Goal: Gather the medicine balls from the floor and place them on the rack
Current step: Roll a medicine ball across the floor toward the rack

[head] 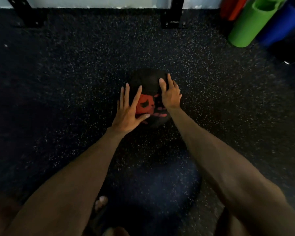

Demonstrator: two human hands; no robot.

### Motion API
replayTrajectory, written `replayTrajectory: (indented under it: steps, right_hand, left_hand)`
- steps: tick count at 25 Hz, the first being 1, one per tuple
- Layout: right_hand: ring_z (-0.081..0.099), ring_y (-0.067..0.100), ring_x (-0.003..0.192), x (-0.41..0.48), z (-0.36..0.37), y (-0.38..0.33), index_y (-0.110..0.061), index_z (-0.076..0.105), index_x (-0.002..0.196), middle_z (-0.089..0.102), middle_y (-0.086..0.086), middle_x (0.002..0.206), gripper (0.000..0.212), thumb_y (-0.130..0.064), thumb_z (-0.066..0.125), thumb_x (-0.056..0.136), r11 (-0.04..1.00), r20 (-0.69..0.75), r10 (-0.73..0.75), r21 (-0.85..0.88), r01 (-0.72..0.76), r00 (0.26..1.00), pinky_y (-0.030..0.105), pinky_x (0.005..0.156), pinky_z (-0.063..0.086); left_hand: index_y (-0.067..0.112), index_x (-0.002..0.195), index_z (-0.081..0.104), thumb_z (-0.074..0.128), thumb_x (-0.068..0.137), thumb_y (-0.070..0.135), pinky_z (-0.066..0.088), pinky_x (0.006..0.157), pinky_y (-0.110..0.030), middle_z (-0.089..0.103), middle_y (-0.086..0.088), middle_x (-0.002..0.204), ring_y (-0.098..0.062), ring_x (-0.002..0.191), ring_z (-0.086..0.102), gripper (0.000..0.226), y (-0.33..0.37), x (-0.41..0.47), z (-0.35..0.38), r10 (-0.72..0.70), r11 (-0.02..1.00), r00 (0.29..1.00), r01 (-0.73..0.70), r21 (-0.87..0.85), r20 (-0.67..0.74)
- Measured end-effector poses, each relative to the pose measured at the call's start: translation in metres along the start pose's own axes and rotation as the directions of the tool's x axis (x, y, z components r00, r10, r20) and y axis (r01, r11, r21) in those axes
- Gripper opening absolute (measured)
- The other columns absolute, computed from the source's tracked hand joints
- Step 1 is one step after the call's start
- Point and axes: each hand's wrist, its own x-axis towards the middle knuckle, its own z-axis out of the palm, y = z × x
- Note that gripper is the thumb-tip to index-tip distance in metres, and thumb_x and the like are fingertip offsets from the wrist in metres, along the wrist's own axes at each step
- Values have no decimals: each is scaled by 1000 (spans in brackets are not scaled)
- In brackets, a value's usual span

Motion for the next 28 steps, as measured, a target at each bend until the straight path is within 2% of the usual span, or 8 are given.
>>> replayTrajectory:
  steps: [4,8,10,14,19,22,25,28]
  right_hand:
    - [18,28,152,33,5,-8,-26,30,157,27,10,162,62,-56,31,103,999,-113,-38,-6,38,993,59,122,8]
    - [1,29,155,-9,40,8,-32,10,160,2,10,168,72,-55,44,100,994,-204,-86,47,97,975,55,124,13]
    - [6,31,154,-30,62,15,-32,2,160,1,14,168,81,-51,52,99,991,-177,-117,37,125,977,55,122,21]
    - [25,35,149,-4,69,-17,-45,-10,156,16,11,164,83,-54,50,99,993,-101,-28,115,40,995,56,113,36]
    - [36,42,138,66,53,-43,-43,-3,158,26,18,157,77,-61,42,98,999,-107,-22,47,27,994,58,107,41]
    - [41,44,134,127,38,-60,-39,4,159,32,21,151,72,-60,38,100,993,-106,57,110,-46,993,57,109,37]
    - [35,39,141,185,21,-71,-31,10,160,29,21,155,70,-58,37,102,979,-126,89,193,-64,988,49,117,30]
    - [25,29,148,192,27,-59,-27,15,159,18,13,162,75,-58,45,99,980,-224,-70,166,109,972,45,120,28]
  left_hand:
    - [46,156,-2,46,79,82,22,116,-64,-6,-12,167,-36,153,-2,98,-19,63,-14,-7,999,999,8,-34,33]
    - [50,155,5,47,83,78,18,118,-64,-2,-11,167,-34,153,-1,88,-27,133,-34,-117,969,981,146,-201,152]
    - [47,156,9,44,88,75,18,118,-63,2,-14,167,-35,153,2,82,-28,160,-42,-205,942,960,247,-230,190]
    - [44,156,16,33,94,71,23,114,-64,13,-17,163,-37,149,13,70,-38,200,-48,-310,906,929,354,-232,203]
    - [37,159,12,42,95,65,16,121,-60,3,-15,167,-37,153,3,76,-53,210,-36,-255,888,960,279,-366,113]
    - [38,159,4,51,91,66,14,122,-59,-7,-7,168,-33,154,-5,87,-61,213,-18,-207,882,975,219,-417,76]
    - [46,156,-1,46,90,72,16,115,-68,-10,-2,168,-29,154,-6,85,-49,247,-14,-291,871,951,309,-381,104]
    - [49,155,4,37,89,77,15,113,-69,0,-12,167,-31,154,2,79,-31,297,-19,-441,829,889,455,-324,120]
